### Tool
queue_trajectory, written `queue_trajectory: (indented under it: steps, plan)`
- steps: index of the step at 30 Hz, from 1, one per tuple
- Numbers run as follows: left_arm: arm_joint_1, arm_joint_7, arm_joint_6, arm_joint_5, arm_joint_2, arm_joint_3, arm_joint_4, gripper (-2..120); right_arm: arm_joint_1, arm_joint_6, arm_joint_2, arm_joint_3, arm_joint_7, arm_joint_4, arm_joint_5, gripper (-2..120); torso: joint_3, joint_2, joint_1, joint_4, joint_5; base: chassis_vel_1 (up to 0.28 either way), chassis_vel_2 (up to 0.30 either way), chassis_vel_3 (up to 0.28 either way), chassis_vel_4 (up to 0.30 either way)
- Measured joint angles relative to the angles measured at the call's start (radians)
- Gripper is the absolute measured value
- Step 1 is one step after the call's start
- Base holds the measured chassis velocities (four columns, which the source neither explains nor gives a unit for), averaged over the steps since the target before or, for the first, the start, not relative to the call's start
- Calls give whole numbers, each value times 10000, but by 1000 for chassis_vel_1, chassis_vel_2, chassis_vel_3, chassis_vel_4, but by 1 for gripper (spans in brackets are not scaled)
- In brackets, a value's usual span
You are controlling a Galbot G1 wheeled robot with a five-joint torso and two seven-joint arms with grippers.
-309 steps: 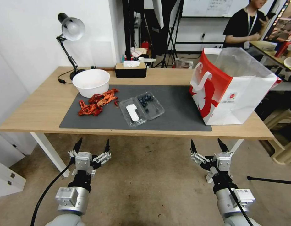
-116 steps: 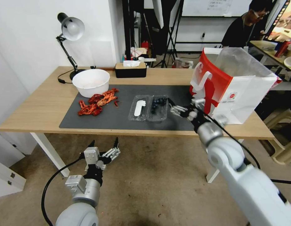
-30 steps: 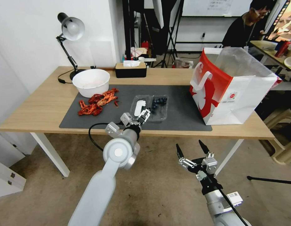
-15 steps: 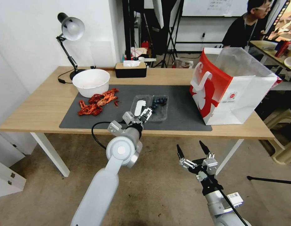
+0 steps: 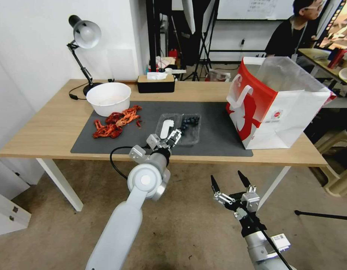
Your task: Close the takeout container lid, then place the container into the takeout bag.
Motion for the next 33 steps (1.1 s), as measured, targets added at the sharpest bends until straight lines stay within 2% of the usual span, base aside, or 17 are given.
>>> queue_trajectory:
  steps: [5, 9, 13, 14, 17, 18, 20, 22, 23, 24, 28, 30, 33]
  plan:
    - [-27, 14, -37, -2, -14, -66, 40, 100, -65, 46, 53, -2, -29, -3, -70, 100, 0, 0, 0, 0, 0, 0, 0, 0, 0]
    - [-34, 311, -293, -7, -43, -108, 45, 100, -88, 67, 74, -5, -46, -27, -96, 100, 0, 0, 0, 0, 0, 0, 0, 0, 0]
    - [75, 1446, -830, 59, -92, -72, -9, 100, -96, 100, 77, 0, -58, -58, -110, 100, 0, 0, 0, 0, 0, 0, 0, 0, 0]
    - [75, 1446, -830, 59, -92, -72, -9, 100, -96, 100, 77, 0, -58, -58, -110, 100, 0, 0, 0, 0, 0, 0, 0, 0, 0]
    - [186, 2394, -1189, 557, -54, 63, -42, 100, -100, 127, 77, 9, -58, -78, -116, 100, 0, 0, 0, 0, 0, 0, 0, 0, 0]
    - [186, 2394, -1189, 557, -54, 63, -42, 100, -100, 127, 77, 9, -58, -78, -116, 100, 0, 0, 0, 0, 0, 0, 0, 0, 0]
    - [185, 3014, -1432, 1236, 29, 233, 66, 100, -114, 144, 87, 10, -58, -82, -143, 100, 0, 0, 0, 0, 0, 0, 0, 0, 0]
    - [181, 3061, -1451, 1291, 37, 249, 81, 100, -115, 146, 89, 10, -58, -84, -146, 100, 0, 0, 0, 0, 0, 0, 0, 0, 0]
    - [121, 3551, -1582, 1786, 158, 366, 200, 100, -117, 158, 105, 7, -57, -94, -166, 100, 0, 0, 0, 0, 0, 0, 0, 0, 0]
    - [85, 3717, -1583, 1907, 209, 424, 237, 100, -118, 166, 119, 5, -55, -98, -184, 100, 0, 0, 0, 1, 0, 0, 0, 0, 0]
    - [-8, 3987, -1572, 2061, 293, 535, 339, 100, -124, 172, 125, 4, -54, -98, -206, 100, 0, 0, 0, 0, 0, 0, 0, 0, 0]
    - [-149, 4523, -1414, 2112, 401, 700, 436, 100, -147, 176, 110, 12, -57, -98, -215, 100, 0, 0, 0, 0, 0, 0, 0, 0, 0]
    - [-261, 4815, -1292, 2102, 477, 839, 508, 100, -162, 177, 104, 26, -61, -97, -217, 100, 0, 0, 0, 0, 0, 0, 0, 0, 0]
